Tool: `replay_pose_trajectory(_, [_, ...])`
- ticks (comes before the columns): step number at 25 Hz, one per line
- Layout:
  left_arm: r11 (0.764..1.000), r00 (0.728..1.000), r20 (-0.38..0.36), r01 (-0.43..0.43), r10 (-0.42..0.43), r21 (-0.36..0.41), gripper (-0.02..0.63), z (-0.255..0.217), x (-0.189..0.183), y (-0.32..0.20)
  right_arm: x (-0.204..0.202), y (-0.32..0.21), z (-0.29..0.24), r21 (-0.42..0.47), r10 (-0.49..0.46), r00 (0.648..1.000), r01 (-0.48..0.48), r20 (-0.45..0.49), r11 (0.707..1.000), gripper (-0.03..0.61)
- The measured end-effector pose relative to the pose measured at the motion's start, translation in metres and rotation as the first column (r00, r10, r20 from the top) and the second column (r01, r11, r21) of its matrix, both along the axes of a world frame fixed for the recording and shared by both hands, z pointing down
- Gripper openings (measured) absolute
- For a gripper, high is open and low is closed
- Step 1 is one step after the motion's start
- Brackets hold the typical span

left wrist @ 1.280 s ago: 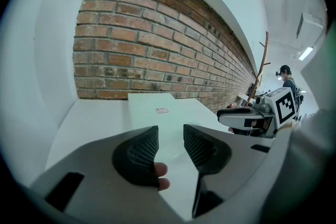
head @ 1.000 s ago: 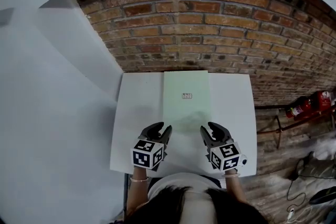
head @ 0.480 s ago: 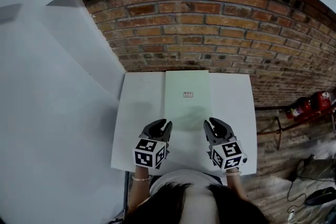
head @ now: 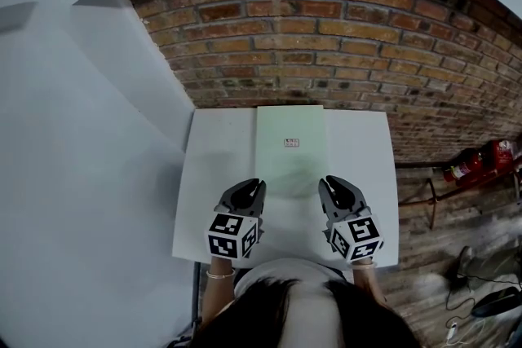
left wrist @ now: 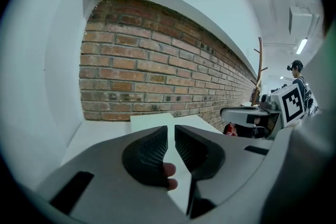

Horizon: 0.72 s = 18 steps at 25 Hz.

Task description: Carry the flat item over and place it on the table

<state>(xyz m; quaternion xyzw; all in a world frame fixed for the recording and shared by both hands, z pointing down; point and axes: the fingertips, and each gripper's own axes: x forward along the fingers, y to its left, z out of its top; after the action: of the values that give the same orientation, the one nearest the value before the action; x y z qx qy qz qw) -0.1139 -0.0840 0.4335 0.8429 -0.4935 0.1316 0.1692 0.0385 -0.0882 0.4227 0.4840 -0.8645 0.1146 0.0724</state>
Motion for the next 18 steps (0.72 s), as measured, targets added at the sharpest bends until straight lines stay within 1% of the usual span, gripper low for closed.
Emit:
replay_pose_trajectory(4, [0.999, 1.0, -0.027, 0.002, -0.001, 0.041, 0.041, -0.011, 0.002, -0.001, 0.003, 0.0, -0.008, 0.028, 0.012, 1.0, -0.012, 0.006, 1.0, 0.072])
replay_pose_trajectory(10, [0.995, 0.999, -0.046, 0.013, -0.008, 0.101, 0.028, -0.027, 0.001, -0.002, 0.0, 0.002, -0.019, 0.055, 0.01, 1.0, -0.012, 0.02, 0.998, 0.067])
replay_pose_trajectory(18, [0.983, 0.998, -0.052, 0.043, -0.034, 0.177, 0.018, -0.042, -0.002, -0.002, -0.001, 0.002, -0.037, 0.102, 0.014, 0.998, -0.021, 0.068, 0.995, 0.06])
